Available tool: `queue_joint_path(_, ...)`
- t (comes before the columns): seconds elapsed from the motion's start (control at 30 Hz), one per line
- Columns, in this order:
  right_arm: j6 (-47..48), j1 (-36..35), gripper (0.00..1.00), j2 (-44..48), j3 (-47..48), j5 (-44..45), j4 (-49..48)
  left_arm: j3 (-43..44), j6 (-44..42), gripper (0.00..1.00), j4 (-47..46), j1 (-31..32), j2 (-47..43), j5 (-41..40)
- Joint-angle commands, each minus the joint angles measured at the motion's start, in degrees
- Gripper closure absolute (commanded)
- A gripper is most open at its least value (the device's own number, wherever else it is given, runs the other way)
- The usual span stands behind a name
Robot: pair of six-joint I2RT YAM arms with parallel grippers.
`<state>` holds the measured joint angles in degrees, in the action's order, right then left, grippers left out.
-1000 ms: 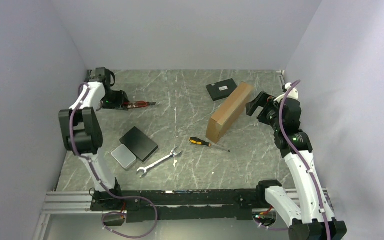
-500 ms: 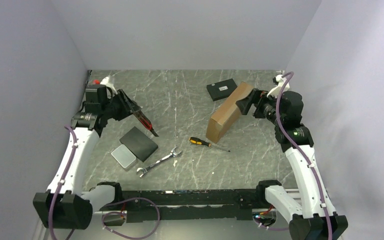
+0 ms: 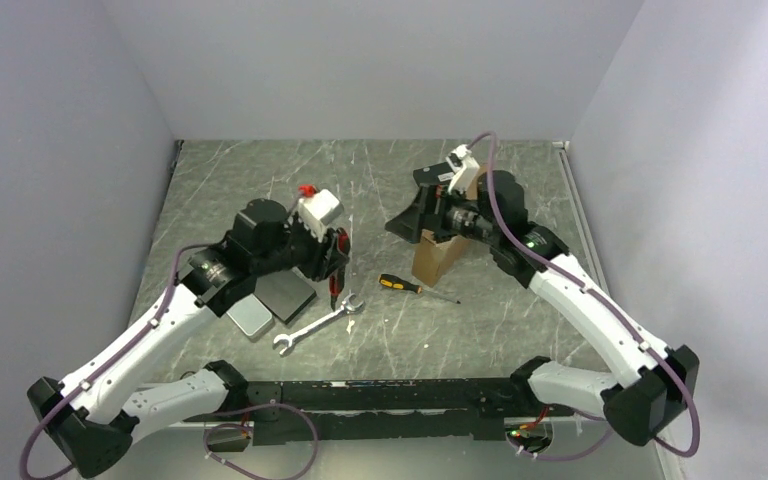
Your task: Unpack the express box
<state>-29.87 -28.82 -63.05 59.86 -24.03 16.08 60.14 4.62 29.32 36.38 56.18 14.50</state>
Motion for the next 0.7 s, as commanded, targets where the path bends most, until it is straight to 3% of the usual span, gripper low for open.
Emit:
queue_joint_path(0.0,-10.68,-5.07,0.00,-3.96,5.87,9.35,-3.91,-1.96,-9.83,1.00,-5.48,5.76,-1.06,-5.90)
queue_joint_path(0.2,-11.50,-8.51,0.01,-10.50,12.12,11.35,1.75,-4.03,-13.21,1.00,-4.44,10.06,-0.81,-14.19)
queue_joint_path(0.4,-10.28,-13.92,0.24,-13.36,12.84,14.19,1.36,-4.24,-13.24,1.00,-4.61,11.45,-0.24,-16.25)
queue_joint_path(0.67,-9.84,-16.84,0.22,-14.21,11.24,14.67,-0.33,-3.98,-13.41,1.00,-2.95,12.06,1.31,-17.53)
